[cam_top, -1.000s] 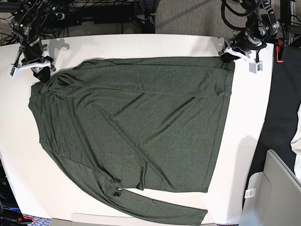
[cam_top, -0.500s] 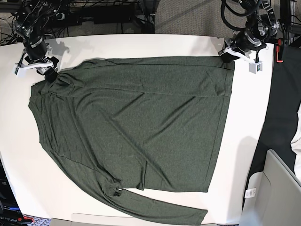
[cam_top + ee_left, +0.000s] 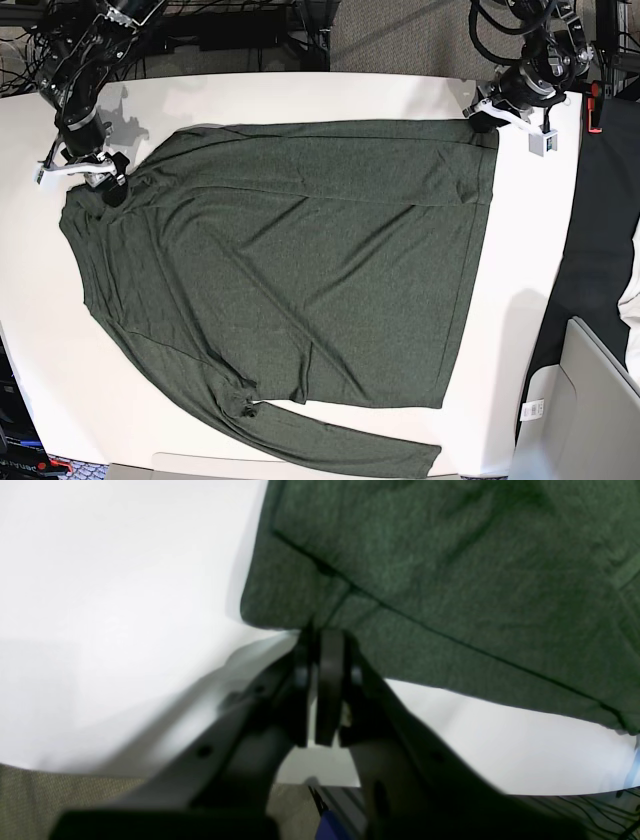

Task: Fold the T-shirt properly
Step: 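Pull both held corners apart again to smooth the shirt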

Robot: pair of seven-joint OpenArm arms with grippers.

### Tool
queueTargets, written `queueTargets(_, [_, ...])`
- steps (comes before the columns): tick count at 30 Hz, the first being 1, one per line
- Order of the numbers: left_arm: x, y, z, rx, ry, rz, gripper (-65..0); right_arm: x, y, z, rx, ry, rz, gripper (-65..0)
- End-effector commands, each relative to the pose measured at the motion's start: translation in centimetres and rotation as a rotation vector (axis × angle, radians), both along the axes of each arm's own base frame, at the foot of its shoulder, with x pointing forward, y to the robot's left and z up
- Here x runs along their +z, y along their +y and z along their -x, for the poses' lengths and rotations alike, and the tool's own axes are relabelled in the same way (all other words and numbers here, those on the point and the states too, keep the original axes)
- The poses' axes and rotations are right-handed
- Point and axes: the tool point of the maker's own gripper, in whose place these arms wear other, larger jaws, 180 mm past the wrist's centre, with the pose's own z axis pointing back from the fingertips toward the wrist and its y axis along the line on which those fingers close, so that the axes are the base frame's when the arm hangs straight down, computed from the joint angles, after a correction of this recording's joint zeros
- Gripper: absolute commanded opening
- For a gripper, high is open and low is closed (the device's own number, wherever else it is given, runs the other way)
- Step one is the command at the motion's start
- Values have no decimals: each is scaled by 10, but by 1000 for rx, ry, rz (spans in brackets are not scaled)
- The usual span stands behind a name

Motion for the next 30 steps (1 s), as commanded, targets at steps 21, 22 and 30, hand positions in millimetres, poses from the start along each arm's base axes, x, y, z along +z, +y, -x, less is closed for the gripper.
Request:
queueTargets(21, [25,1,2,-36,-51,-55,-649,38,-23,43,19,-45,99,-643])
queueTargets(22, [25,1,5,-38,-44,-56,-649,41,-24,46,26,-47,108,-643])
queueTargets(30, [27,11,25,-68,-8,-107,-649,51,-30,78,34,-24,155,-643])
